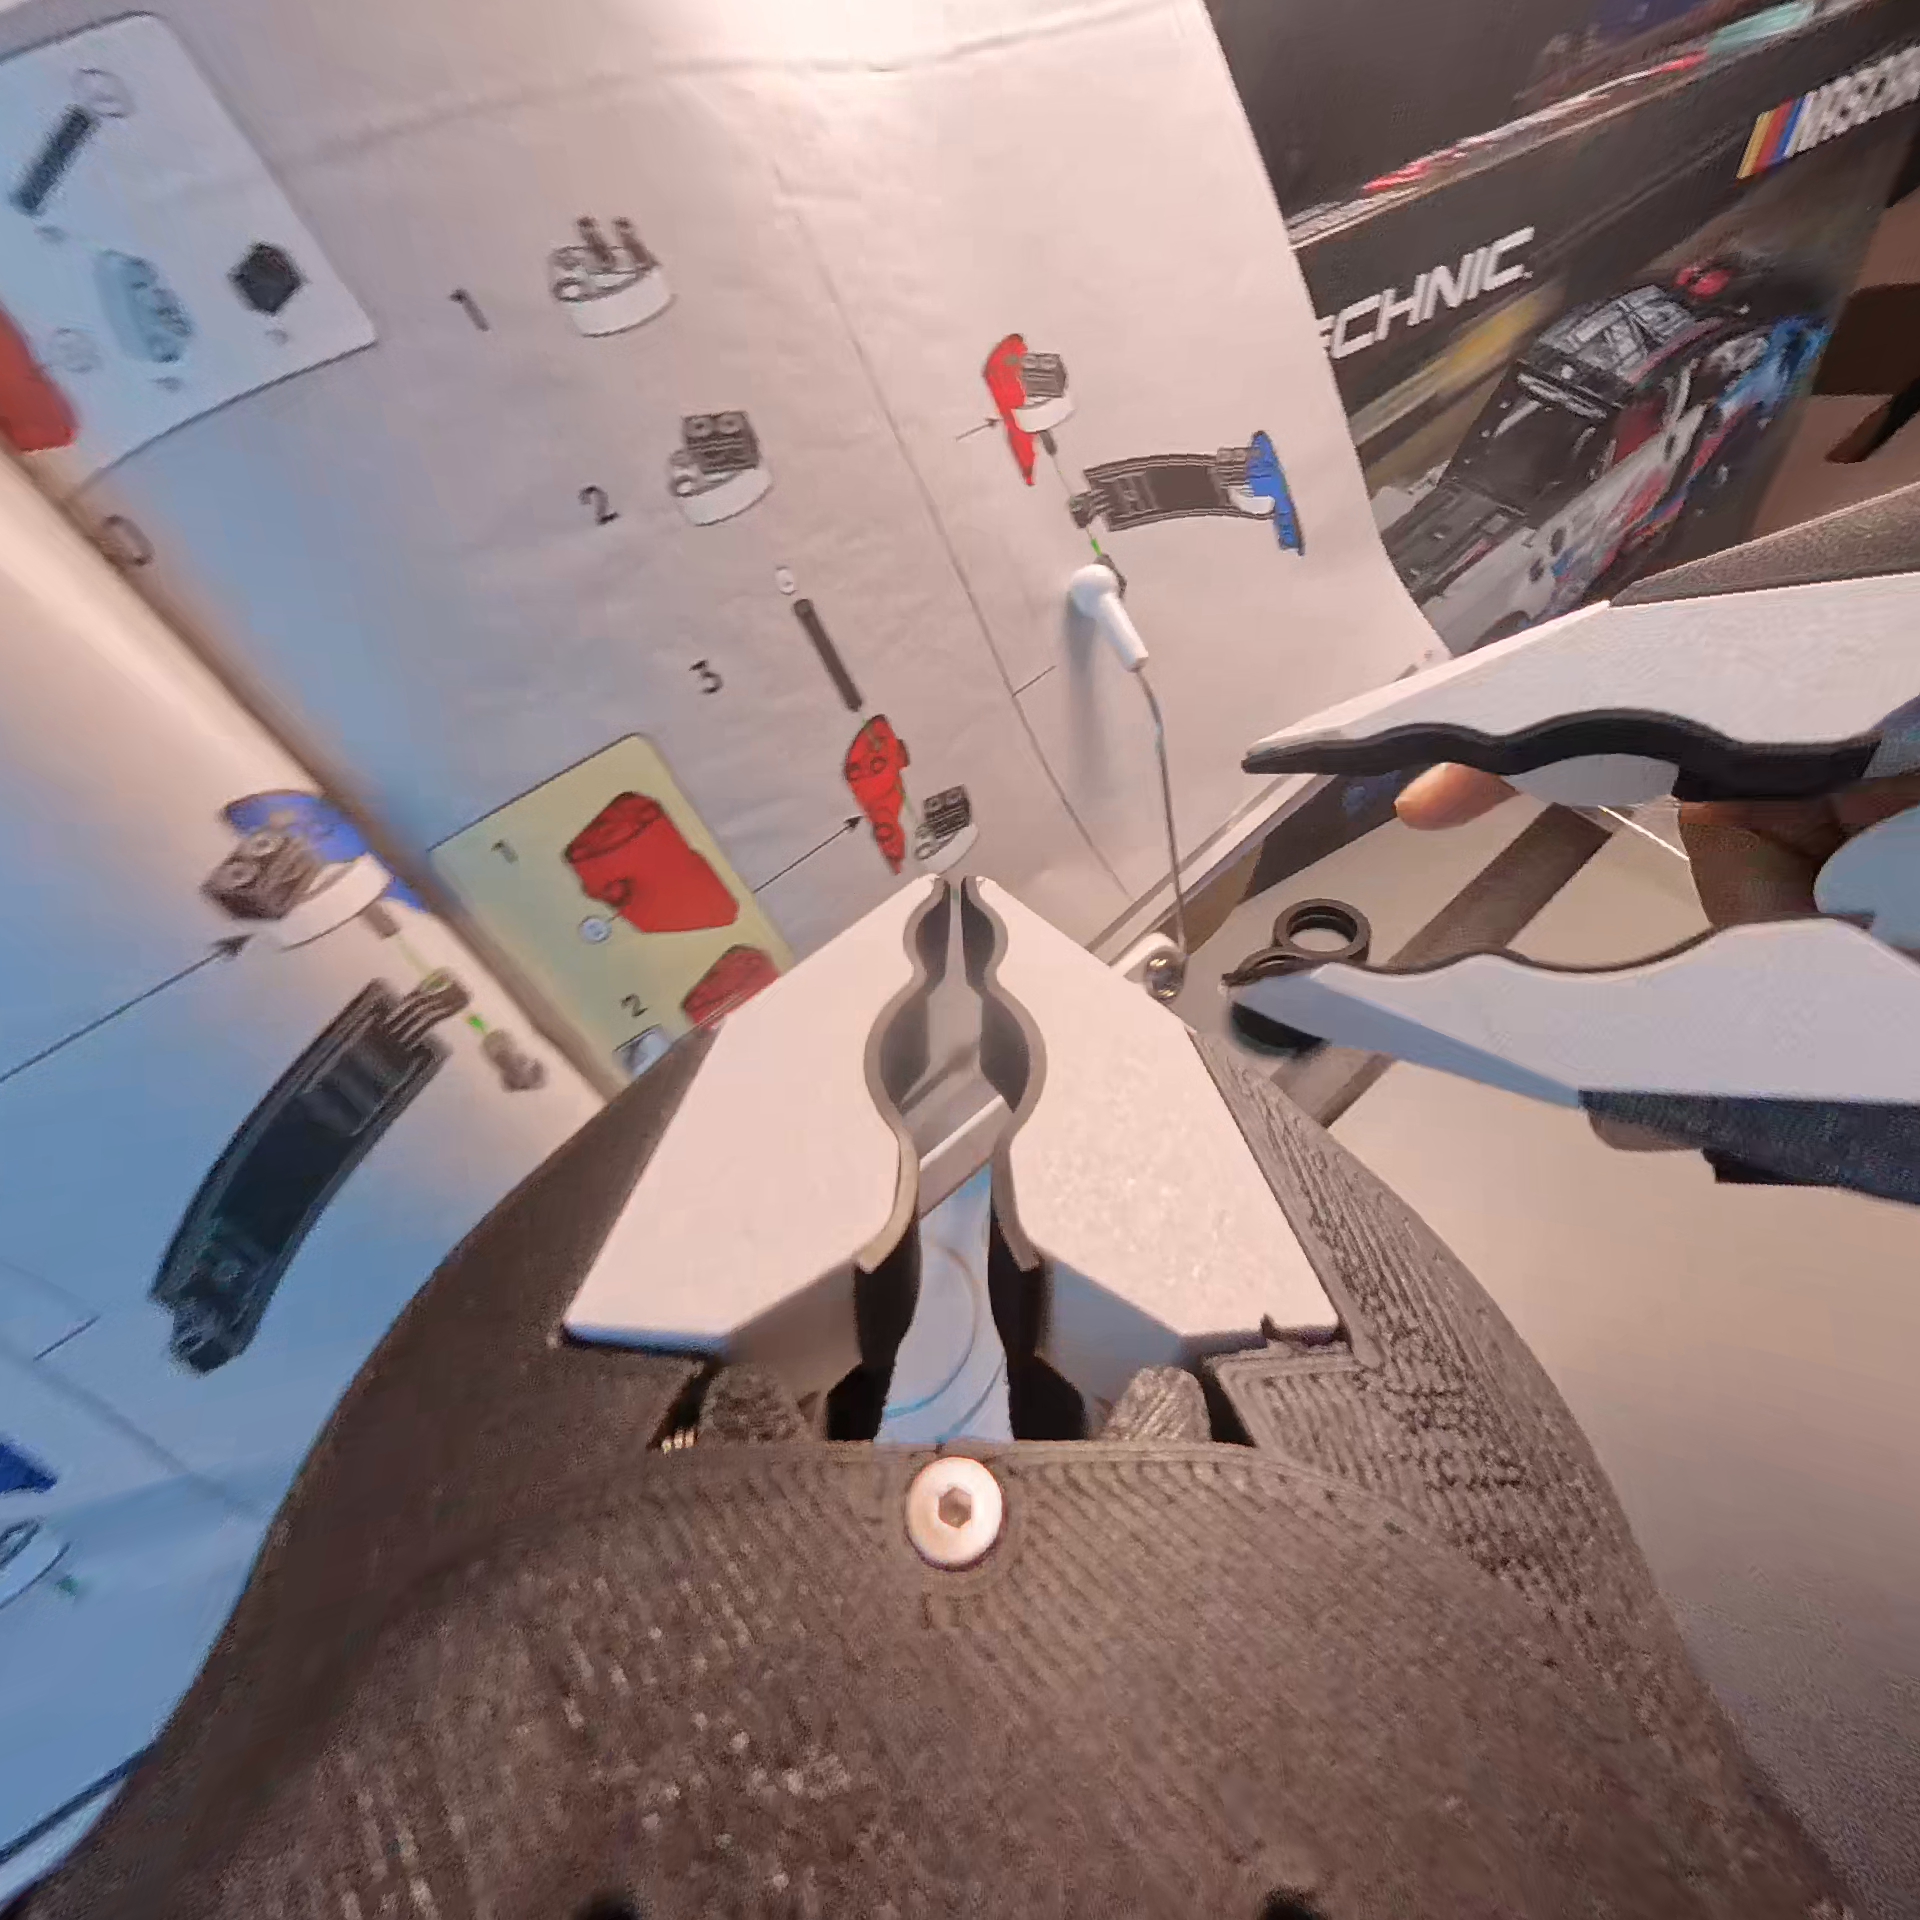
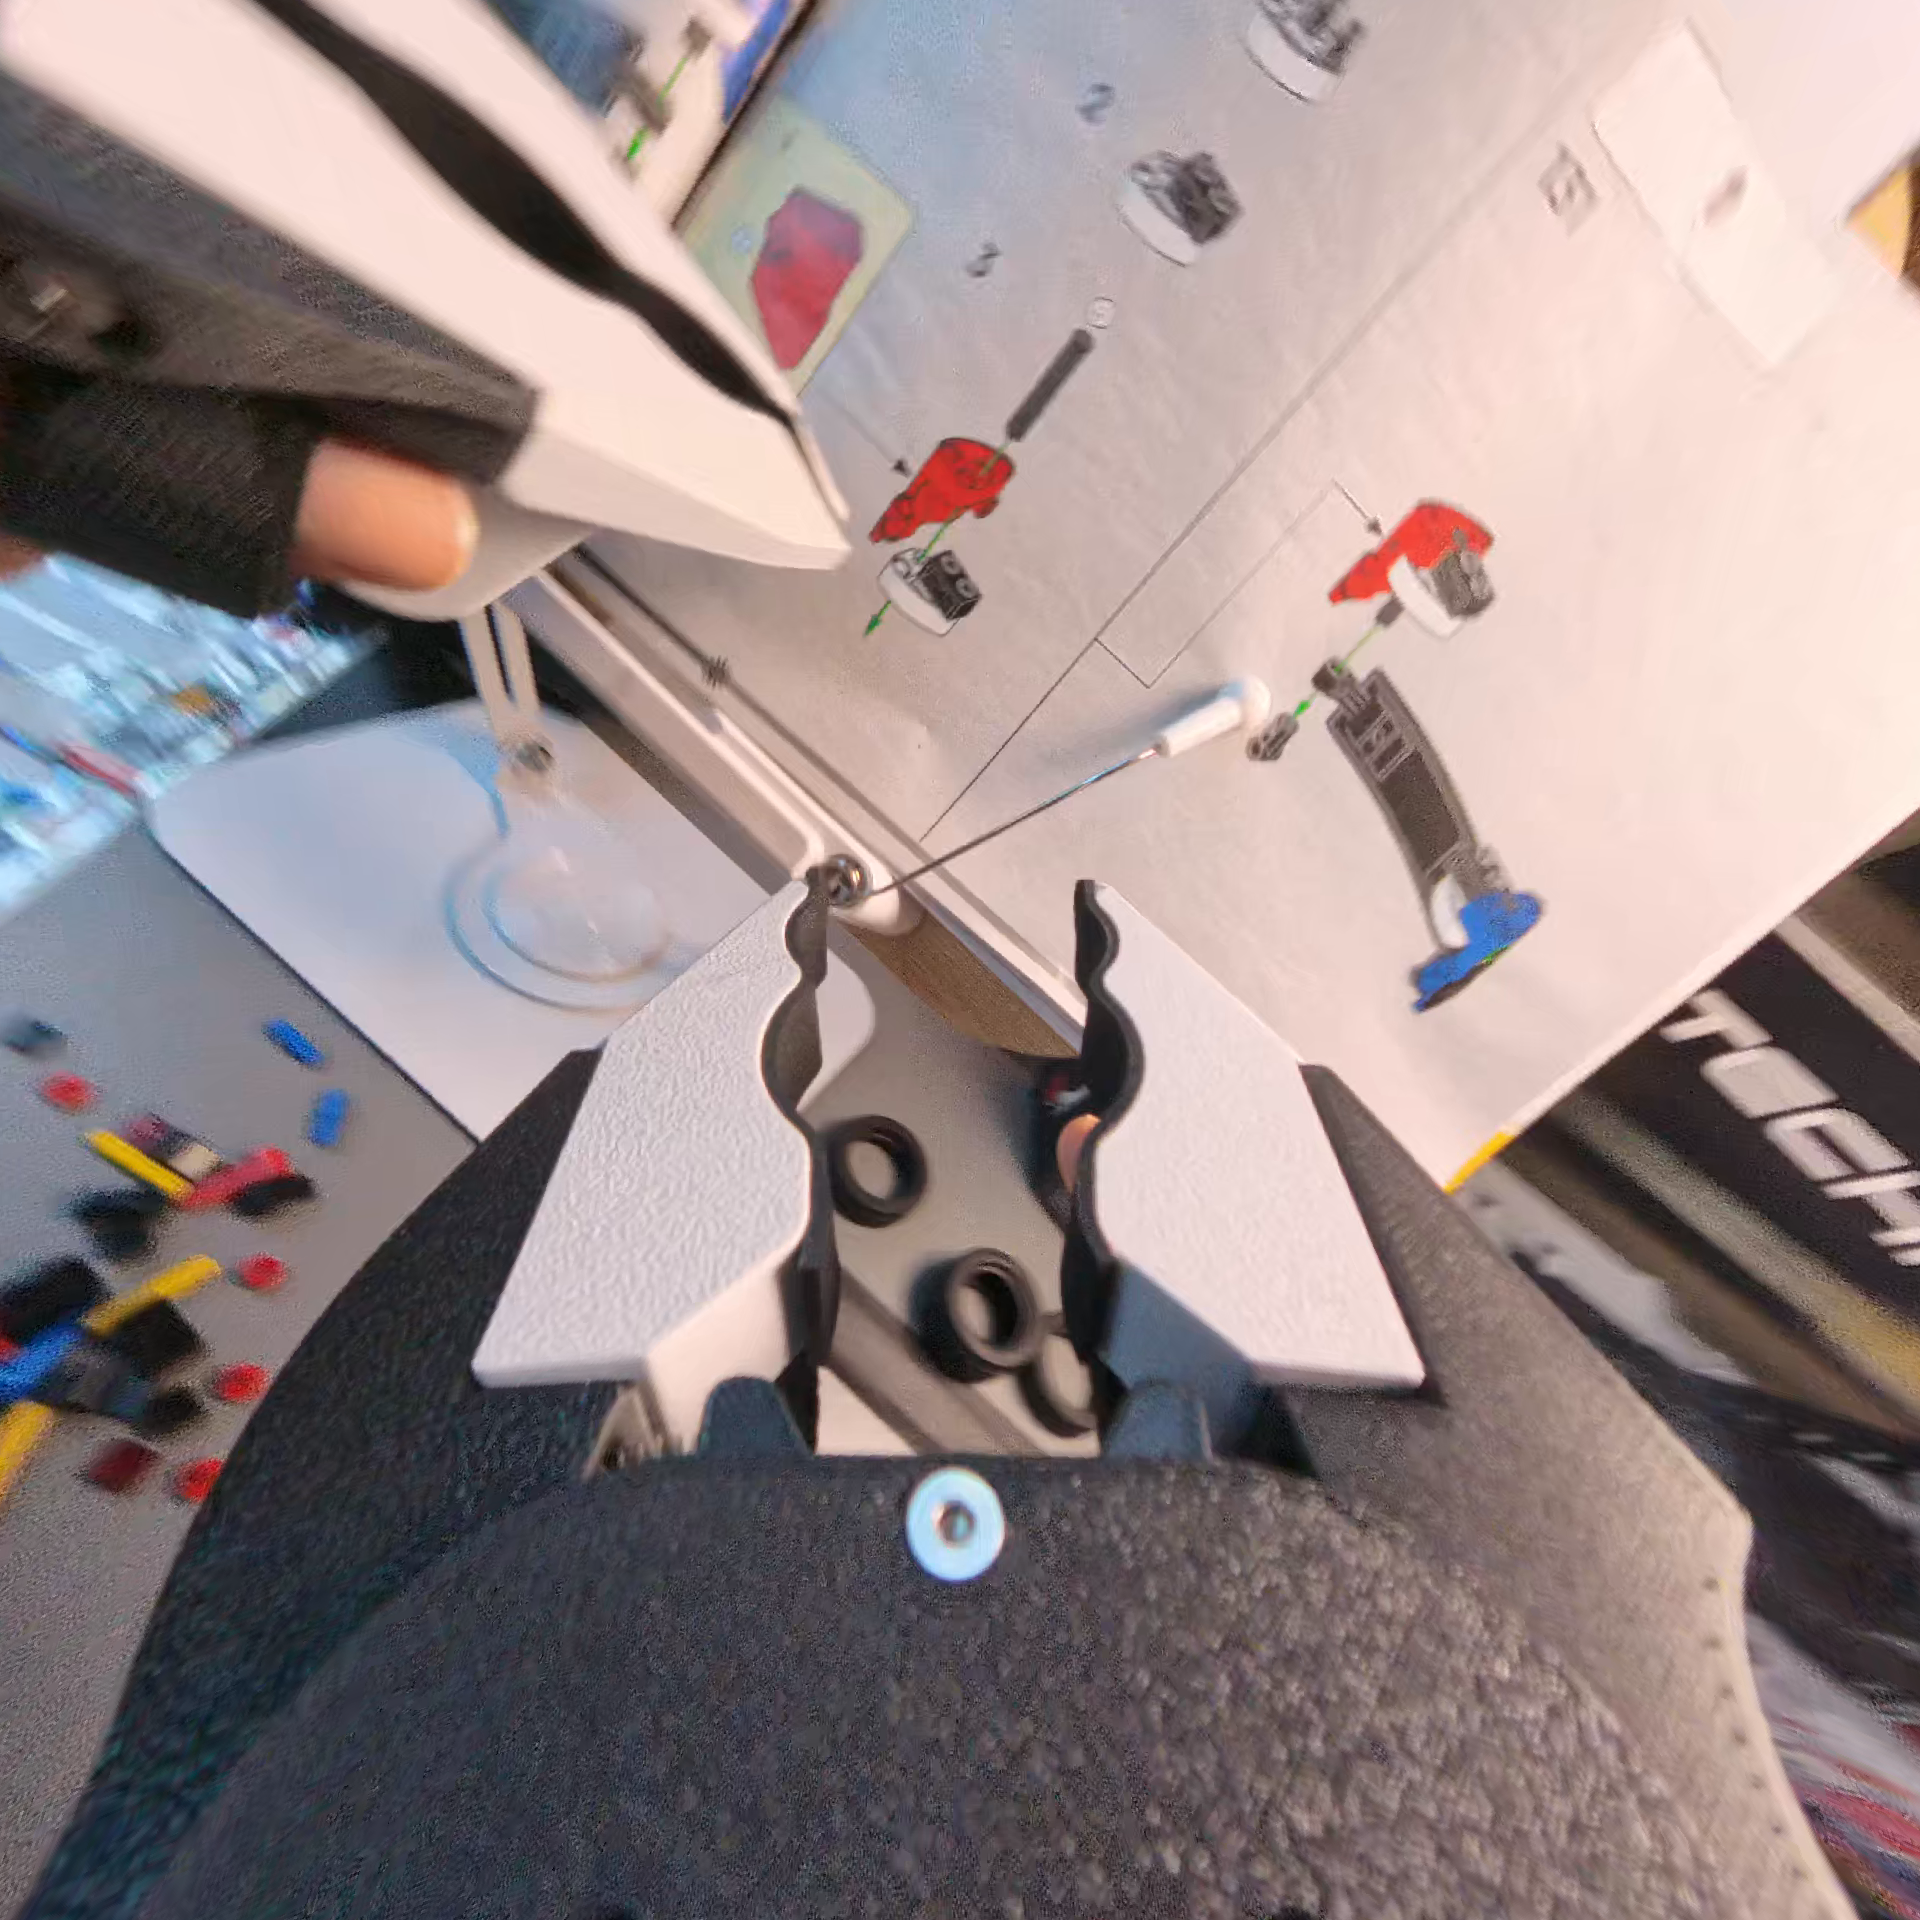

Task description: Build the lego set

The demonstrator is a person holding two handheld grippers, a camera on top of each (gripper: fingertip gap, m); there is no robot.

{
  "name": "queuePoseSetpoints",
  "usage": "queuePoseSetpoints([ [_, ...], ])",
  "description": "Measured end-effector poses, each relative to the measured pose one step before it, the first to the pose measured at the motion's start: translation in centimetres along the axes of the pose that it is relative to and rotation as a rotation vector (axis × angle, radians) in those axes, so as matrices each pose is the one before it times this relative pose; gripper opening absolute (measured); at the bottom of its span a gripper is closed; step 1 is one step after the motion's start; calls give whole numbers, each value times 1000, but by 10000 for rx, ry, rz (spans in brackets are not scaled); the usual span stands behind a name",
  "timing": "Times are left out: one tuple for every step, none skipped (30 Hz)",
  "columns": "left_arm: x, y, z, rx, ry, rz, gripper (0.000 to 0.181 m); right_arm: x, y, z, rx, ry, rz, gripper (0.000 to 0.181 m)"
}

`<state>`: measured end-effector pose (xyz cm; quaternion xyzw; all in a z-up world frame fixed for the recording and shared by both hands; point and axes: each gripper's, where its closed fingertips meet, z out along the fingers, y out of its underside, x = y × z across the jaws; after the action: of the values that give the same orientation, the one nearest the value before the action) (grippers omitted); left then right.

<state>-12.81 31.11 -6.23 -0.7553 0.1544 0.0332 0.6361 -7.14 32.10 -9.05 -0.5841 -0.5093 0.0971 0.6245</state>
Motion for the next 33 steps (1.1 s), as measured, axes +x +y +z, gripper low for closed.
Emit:
queuePoseSetpoints([
  [-934,75,-599,45,-341,-56,0,231,-273,443,203,-507,1590,47],
  [-873,187,-468,-32,-298,23,0,423,-443,462,162,-368,1302,49],
  [-801,457,-240,-220,-266,90,0,328,-595,471,124,-271,875,48],
  [-527,723,29,-373,-115,134,0,49,-511,523,15,-220,381,41],
  [-65,728,228,-371,129,100,0,-66,-329,527,-89,-64,42,31],
  [106,366,215,-169,185,33,0,340,-247,430,-126,368,-204,17],
  [17,85,132,-37,72,49,0,145,-293,313,-102,392,-670,3],
  [0,68,133,-81,15,69,0,-699,-347,248,-93,21,-1039,2],
  [34,78,128,-86,1,69,0,-1122,-556,198,41,-56,-1304,1],
  [174,107,124,-72,70,48,0,-1308,-451,296,-51,-41,-1551,0],
  [369,159,83,-40,209,-5,0,-1340,-232,379,-225,-62,-1737,0],
  [405,167,-57,31,250,-70,0,-1218,-49,415,-329,-77,-1604,0],
  [105,293,-218,17,96,-132,0,-766,4,351,-294,68,-1186,0],
  [-138,426,-391,-2,-10,-134,0,-246,-42,96,-112,155,-730,0],
  [-229,211,-603,207,-31,-116,0,-242,-21,-9,40,-62,-228,0],
  [-445,35,-753,339,-123,-107,0,-328,-57,-46,182,-234,76,0],
  [-641,87,-754,267,-185,-64,0,-313,-56,-7,186,-245,140,0],
  [-700,188,-655,163,-181,-76,0,-143,-28,10,109,-114,-7,0],
  [-634,171,-566,140,-107,-114,0,25,5,0,5,-4,-87,0],
  [-470,120,-521,144,-7,-105,0,63,41,-9,-86,32,95,0],
  [-433,118,-532,114,-1,-45,0,60,96,-112,-85,31,231,0],
  [-400,63,-573,128,3,0,0,240,71,-321,47,112,328,6],
  [-333,-8,-641,168,39,-12,0,412,81,-520,148,155,509,11],
  [-410,52,-634,121,-2,-75,0,320,207,-627,150,45,730,13],
  [-515,269,-517,-10,-62,-133,0,575,415,-675,124,180,875,13],
  [-493,365,-349,-65,-36,-153,0,1057,775,-653,-18,453,881,10],
  [-554,342,-175,-31,-71,-139,2,1441,1018,-548,-112,617,823,3],
  [-570,236,20,-6,-108,-57,3,1705,1162,-297,-207,699,781,0],
  [-458,167,224,-25,-74,22,3,1398,1181,57,-308,451,590,0],
  [-296,111,385,-30,-26,49,4,858,1065,324,-366,189,315,1],
  [-126,134,471,-73,12,42,5,387,632,431,-224,42,17,4],
  [-14,67,394,-65,20,21,5,86,-98,255,160,-1,-145,3],
  [132,-106,223,-9,63,3,0,25,-67,267,5,20,-127,0],
])
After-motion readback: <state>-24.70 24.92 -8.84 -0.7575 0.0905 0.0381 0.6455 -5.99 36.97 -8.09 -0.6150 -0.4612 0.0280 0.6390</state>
